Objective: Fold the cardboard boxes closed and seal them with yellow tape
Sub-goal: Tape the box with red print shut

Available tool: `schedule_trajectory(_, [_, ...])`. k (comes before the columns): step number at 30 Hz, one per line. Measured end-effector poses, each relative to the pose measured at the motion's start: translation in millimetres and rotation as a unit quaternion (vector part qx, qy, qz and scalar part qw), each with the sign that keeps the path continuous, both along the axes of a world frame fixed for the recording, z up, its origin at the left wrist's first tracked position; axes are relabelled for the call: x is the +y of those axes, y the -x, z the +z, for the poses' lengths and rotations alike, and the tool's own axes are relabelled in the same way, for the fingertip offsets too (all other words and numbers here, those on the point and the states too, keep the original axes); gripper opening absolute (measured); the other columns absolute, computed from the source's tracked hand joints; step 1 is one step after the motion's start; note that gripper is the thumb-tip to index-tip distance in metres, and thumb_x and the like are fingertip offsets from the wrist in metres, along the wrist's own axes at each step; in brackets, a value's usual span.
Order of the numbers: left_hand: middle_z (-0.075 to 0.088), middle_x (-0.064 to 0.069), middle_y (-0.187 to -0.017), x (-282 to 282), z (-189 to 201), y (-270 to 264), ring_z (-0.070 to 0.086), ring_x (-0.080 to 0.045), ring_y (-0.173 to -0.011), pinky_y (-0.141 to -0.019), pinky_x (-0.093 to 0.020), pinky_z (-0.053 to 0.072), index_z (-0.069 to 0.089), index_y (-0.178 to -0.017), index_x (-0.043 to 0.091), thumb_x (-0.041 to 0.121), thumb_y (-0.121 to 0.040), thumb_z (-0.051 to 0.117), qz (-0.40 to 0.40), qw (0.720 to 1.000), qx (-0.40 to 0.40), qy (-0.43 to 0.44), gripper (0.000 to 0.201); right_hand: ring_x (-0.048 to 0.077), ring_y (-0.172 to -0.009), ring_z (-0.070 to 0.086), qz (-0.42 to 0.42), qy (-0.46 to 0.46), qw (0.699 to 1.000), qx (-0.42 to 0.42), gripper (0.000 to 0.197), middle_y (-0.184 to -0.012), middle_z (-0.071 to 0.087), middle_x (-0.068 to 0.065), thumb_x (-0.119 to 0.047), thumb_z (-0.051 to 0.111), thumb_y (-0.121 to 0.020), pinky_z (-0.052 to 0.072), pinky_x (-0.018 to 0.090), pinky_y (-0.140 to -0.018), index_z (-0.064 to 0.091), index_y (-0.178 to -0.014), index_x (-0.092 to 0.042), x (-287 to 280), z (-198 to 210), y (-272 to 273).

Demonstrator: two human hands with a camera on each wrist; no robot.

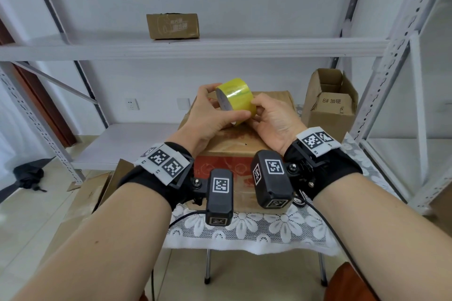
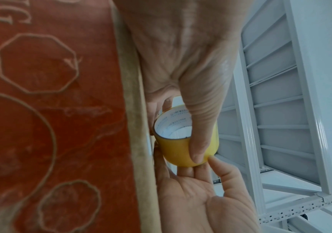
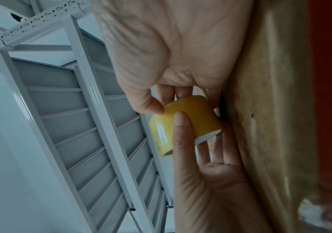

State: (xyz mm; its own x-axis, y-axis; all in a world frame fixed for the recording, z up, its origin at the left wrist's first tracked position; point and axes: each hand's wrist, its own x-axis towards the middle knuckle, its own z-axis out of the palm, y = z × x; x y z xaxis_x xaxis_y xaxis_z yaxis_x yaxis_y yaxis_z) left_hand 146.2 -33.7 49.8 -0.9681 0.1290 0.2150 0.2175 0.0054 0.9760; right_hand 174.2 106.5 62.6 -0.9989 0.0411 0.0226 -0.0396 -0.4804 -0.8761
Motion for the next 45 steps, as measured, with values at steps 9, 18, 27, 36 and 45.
schedule_trajectory(9, [0.063, -0.01, -0.118, 1, 1, 2, 0.066, -0.022, -0.106, -0.089, -0.046, 0.056, 0.044, -0.124, 0.03, 0.035, -0.034, 0.095, 0.01, 1.0, -0.008, 0.028, 0.104, 0.02, -0.068, 0.055, -0.008, 0.027, 0.999, -0.021, 0.017, -0.068, 0.056, 0.011, 0.001, 0.047, -0.083, 0.051, 0.031, -0.063, 0.059, -0.072, -0.006, -3, 1, 5])
schedule_trajectory(18, [0.064, -0.01, -0.115, 2, 1, 1, 0.068, -0.022, -0.102, -0.087, -0.045, 0.057, 0.044, -0.123, 0.028, 0.03, -0.036, 0.095, 0.029, 0.999, -0.005, 0.025, 0.101, 0.029, -0.086, 0.056, 0.011, 0.103, 0.993, -0.053, 0.026, -0.094, 0.054, 0.021, 0.007, 0.043, -0.079, 0.052, 0.037, -0.073, 0.057, -0.1, 0.002, -7, 0, 10])
schedule_trajectory(27, [0.064, -0.007, -0.114, 2, 0, 1, 0.068, -0.018, -0.1, -0.083, -0.033, 0.058, 0.042, -0.127, 0.025, 0.014, -0.054, 0.095, 0.045, 0.998, 0.007, 0.031, 0.09, 0.031, -0.08, 0.06, 0.049, 0.125, 0.99, -0.032, 0.035, -0.092, 0.057, 0.022, 0.008, 0.032, -0.078, 0.053, 0.033, -0.067, 0.057, -0.103, 0.008, -8, 1, 4])
schedule_trajectory(36, [0.064, -0.008, -0.115, 1, -1, 1, 0.067, -0.02, -0.102, -0.087, -0.037, 0.057, 0.043, -0.123, 0.028, 0.018, -0.05, 0.096, 0.04, 0.999, 0.012, 0.035, 0.091, 0.02, -0.069, 0.055, 0.01, 0.093, 0.995, -0.026, 0.017, -0.076, 0.054, 0.013, 0.011, 0.045, -0.078, 0.048, 0.028, -0.064, 0.055, -0.079, -0.003, -9, -2, 7])
schedule_trajectory(45, [0.064, -0.009, -0.115, 2, 0, -3, 0.068, -0.02, -0.1, -0.088, -0.039, 0.057, 0.042, -0.125, 0.026, 0.022, -0.046, 0.096, 0.043, 0.998, 0.011, 0.036, 0.095, 0.022, -0.072, 0.058, 0.03, 0.059, 0.998, -0.018, 0.017, -0.082, 0.057, 0.016, 0.008, 0.047, -0.08, 0.049, 0.027, -0.06, 0.059, -0.088, -0.001, -10, -3, 3])
